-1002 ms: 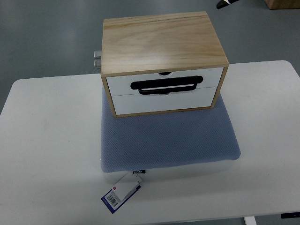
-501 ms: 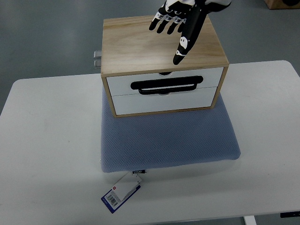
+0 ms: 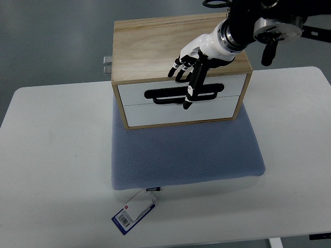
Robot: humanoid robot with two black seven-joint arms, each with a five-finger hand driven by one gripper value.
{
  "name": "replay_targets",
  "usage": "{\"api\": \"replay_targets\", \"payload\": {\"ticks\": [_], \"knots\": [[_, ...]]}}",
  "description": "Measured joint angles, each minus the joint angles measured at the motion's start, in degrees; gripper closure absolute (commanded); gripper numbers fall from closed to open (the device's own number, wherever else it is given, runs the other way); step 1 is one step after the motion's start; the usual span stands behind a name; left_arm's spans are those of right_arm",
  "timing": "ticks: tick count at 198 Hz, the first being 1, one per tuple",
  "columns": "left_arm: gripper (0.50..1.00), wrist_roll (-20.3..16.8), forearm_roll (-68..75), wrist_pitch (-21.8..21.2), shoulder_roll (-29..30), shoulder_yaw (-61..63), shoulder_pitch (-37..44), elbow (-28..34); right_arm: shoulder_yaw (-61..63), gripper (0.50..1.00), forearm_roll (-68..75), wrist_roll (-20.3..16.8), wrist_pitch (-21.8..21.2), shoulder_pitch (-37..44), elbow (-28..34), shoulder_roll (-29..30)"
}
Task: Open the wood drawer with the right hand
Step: 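Move the right hand down to the upper drawer's black handle, then hook the right hand's fingers around the black bar handle, then pull the handle toward the robot with the right hand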
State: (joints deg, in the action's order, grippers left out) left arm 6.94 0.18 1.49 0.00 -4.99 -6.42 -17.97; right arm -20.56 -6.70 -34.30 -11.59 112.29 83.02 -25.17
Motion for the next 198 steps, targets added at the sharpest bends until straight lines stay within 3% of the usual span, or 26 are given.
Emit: {"api": "replay_targets", "payload": {"ticks": [157, 198], "knots": [[0.500, 0.00, -0.01, -0.10, 0.00, 0.08, 0.00, 0.03, -0.20, 0.560, -9.51, 2.88, -0.71, -8.22, -2.91, 3.11], [0.500, 0.00, -0.01, -0.10, 0.00, 0.08, 0.00, 0.03, -0.78, 0.560, -10.82, 3.36, -6.97, -8.63, -3.17, 3.52]]}}
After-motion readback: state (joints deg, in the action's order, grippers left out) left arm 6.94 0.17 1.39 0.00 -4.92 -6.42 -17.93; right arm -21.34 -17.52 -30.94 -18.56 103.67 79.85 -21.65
